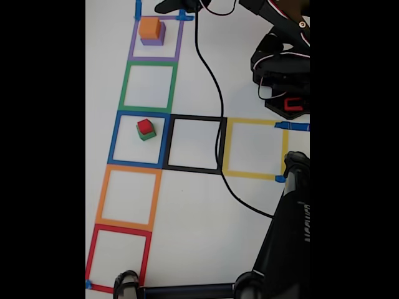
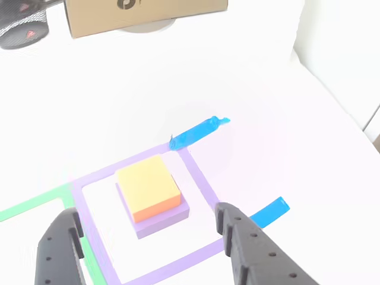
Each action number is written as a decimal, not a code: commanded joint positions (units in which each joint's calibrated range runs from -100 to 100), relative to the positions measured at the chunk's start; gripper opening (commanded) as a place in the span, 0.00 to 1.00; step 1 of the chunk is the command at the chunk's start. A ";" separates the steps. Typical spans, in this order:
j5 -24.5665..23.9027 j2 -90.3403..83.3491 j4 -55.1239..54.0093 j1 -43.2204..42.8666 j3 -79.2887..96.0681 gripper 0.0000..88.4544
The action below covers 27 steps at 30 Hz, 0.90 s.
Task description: Tower of hanoi
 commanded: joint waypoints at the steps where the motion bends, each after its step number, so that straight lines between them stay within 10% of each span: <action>1: 0.00 3.04 -15.33 1.32 6.71 0.32; 27: 0.00 47.05 -72.82 4.10 11.16 0.56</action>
